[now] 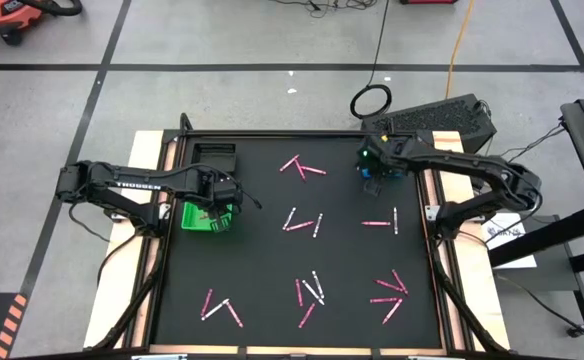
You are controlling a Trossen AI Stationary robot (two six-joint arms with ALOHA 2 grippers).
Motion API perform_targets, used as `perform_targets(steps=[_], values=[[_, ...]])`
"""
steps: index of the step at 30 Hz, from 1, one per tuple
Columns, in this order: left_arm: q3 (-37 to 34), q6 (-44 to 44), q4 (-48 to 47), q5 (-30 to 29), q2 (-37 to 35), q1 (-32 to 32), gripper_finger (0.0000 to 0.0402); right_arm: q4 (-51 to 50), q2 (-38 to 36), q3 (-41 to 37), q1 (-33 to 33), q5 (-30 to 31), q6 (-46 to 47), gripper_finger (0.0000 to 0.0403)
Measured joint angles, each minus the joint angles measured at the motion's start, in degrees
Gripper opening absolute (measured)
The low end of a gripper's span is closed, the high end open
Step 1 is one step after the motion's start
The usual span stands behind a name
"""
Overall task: Sort crayons
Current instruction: Put the white crayon into the blue bin
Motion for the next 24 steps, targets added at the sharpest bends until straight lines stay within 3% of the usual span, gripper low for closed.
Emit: perform_targets(steps=[4,9,24], values=[[0.0,0.0,0.0,0.0,0.0,0.0,0.0102,-1.0,0.0,0.0,-4.7,-0.5,-4.1,0.0004],[0.0,0.2,0.4,0.0,0.0,0.0,0.0102,0.3,-0.1,0.0,-10.0,-7.6,-8.8,0.0004],[0.0,0.1,9.5,0.8,0.0,0.0,0.0102,5.1,6.6,0.0,-13.9,-7.5,-14.2,0.0009]])
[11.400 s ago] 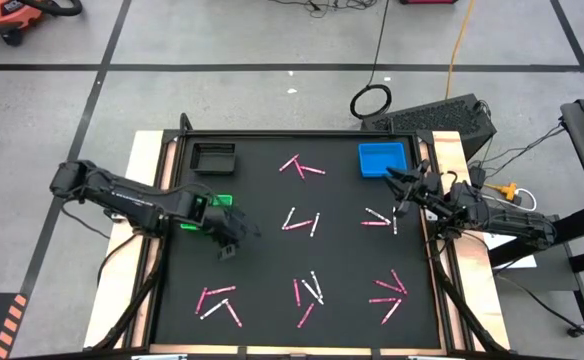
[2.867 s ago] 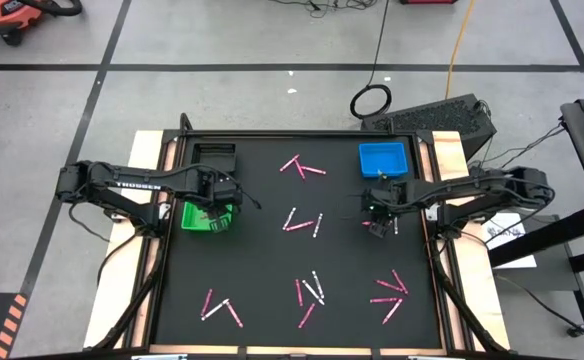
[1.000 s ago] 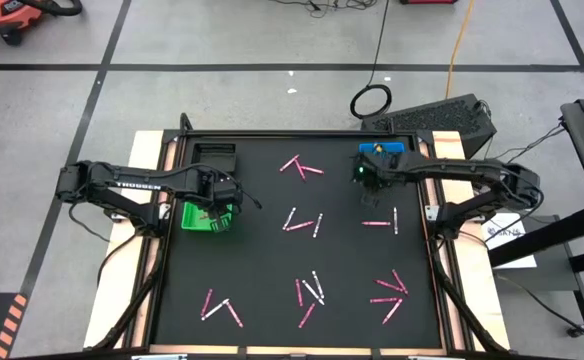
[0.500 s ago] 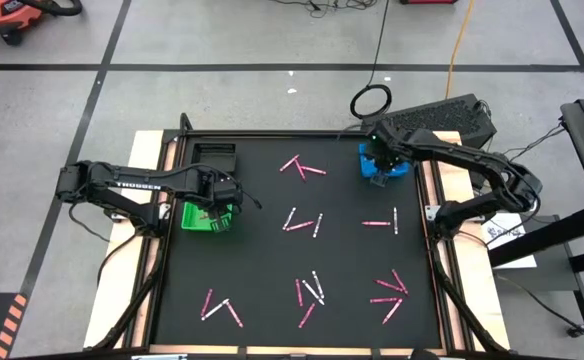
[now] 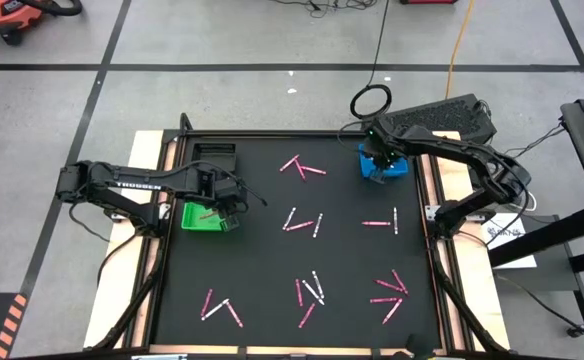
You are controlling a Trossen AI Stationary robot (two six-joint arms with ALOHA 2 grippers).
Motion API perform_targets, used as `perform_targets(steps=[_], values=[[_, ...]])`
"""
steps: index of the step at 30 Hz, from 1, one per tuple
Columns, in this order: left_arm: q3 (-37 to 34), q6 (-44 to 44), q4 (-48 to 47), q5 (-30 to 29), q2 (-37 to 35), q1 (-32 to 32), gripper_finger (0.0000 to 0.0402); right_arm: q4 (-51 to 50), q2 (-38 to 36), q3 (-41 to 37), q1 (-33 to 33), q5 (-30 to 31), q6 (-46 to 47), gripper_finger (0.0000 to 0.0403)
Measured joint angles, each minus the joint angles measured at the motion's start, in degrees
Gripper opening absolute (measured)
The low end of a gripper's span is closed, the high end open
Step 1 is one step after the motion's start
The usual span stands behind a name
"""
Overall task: Sort crayons
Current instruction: Put the white crayon into the blue bin, then put the red crayon into the back bin
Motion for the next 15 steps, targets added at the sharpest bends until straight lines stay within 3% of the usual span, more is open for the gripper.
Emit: perform_targets(steps=[9,15], values=[[0.0,-0.5,1.3,0.0,0.0,0.0,0.0102,1.9,0.0,0.0,0.6,3.6,-1.9,0.0072],[0.0,-8.7,3.7,2.5,0.0,0.0,0.0102,1.8,-0.5,0.0,0.9,7.6,-0.4,0.011]])
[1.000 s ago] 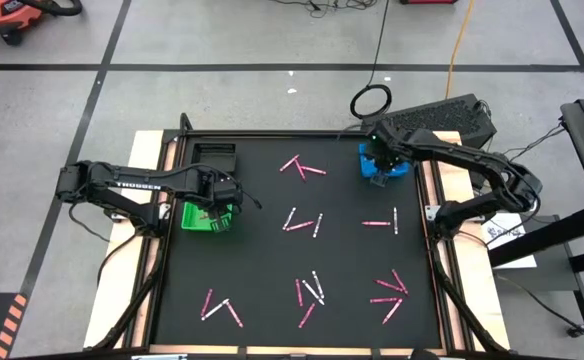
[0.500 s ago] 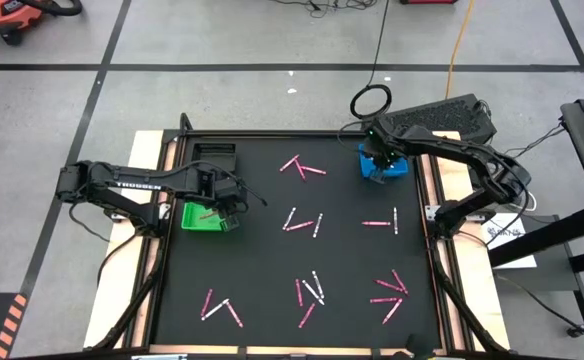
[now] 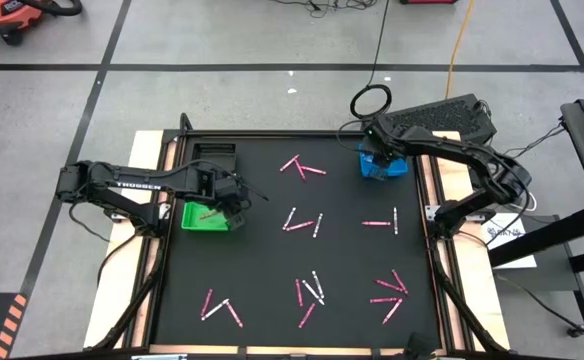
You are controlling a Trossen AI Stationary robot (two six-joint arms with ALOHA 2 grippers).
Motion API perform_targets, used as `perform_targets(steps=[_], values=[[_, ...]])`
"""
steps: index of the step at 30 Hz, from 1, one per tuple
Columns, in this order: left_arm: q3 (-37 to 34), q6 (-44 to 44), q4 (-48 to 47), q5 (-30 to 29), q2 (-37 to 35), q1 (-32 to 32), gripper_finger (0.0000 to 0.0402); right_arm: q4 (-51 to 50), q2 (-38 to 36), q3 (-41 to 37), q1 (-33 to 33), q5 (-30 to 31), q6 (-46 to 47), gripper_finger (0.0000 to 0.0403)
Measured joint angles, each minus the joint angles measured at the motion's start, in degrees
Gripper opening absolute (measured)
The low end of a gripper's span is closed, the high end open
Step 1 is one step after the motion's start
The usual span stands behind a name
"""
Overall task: Sort crayons
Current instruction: Put the red crayon into the back bin
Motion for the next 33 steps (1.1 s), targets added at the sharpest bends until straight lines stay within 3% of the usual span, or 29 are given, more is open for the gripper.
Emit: perform_targets(steps=[5,11,18,24,33], values=[[0.0,-3.7,3.2,5.7,0.0,-3.3,0.0102,-0.1,-1.4,0.0,0.8,3.0,0.4,0.0122],[0.0,-4.2,9.7,6.9,0.0,-8.7,0.0102,-1.3,-5.6,0.0,2.5,2.9,3.5,0.0121],[0.0,5.9,16.4,7.1,1.7,-14.4,0.0102,-7.5,-12.2,0.0,5.6,2.9,8.8,0.0119],[0.4,13.9,24.3,8.7,7.6,-17.4,0.0102,-11.6,-16.7,0.0,8.0,2.7,17.1,0.0119],[11.0,27.7,23.9,9.5,19.0,-19.6,0.0102,-12.5,-19.4,0.0,10.6,2.6,22.2,0.0118]])
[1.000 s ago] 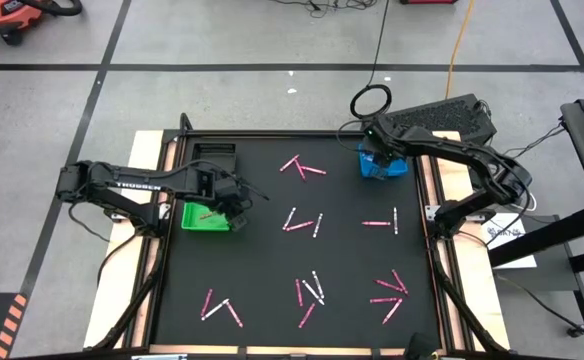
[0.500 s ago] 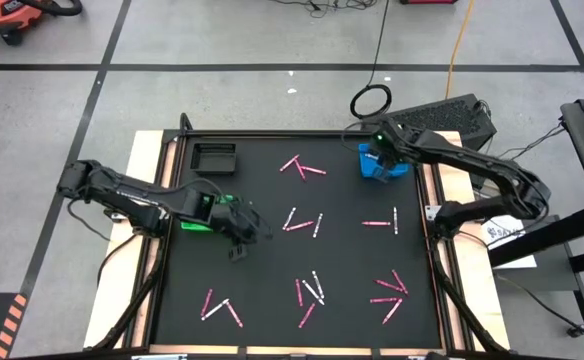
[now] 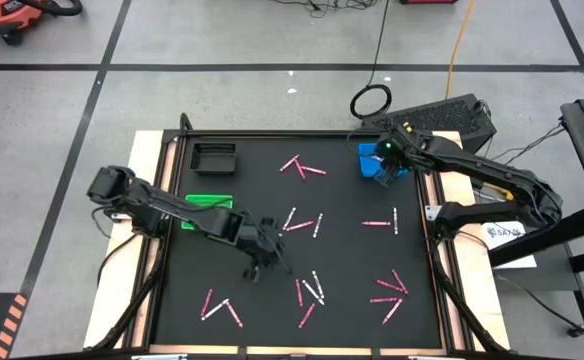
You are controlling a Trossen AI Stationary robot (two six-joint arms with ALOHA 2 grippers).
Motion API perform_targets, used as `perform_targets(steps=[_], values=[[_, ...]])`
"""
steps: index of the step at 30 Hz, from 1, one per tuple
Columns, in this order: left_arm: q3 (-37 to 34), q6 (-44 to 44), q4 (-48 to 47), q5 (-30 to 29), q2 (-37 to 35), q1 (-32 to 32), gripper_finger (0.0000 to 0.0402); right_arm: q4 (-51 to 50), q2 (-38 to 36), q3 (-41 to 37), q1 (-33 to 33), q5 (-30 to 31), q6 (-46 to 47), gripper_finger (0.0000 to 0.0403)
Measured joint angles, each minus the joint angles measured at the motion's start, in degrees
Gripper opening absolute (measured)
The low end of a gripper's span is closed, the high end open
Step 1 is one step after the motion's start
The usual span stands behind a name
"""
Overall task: Sort crayons
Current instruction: Put the red crayon into the back bin
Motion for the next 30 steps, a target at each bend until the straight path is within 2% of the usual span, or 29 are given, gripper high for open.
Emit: perform_targets(steps=[10,19,30], values=[[6.1,14.7,0.4,0.2,6.4,-1.9,0.0102,0.1,0.0,0.0,0.3,0.0,1.1,0.0119],[10.8,27.8,0.5,0.2,12.8,-4.6,0.0102,0.2,0.0,0.0,0.3,0.0,8.2,0.0119],[14.1,33.9,2.0,0.1,18.2,-5.9,0.0102,0.2,0.0,0.0,0.3,-0.1,11.3,0.0118]])
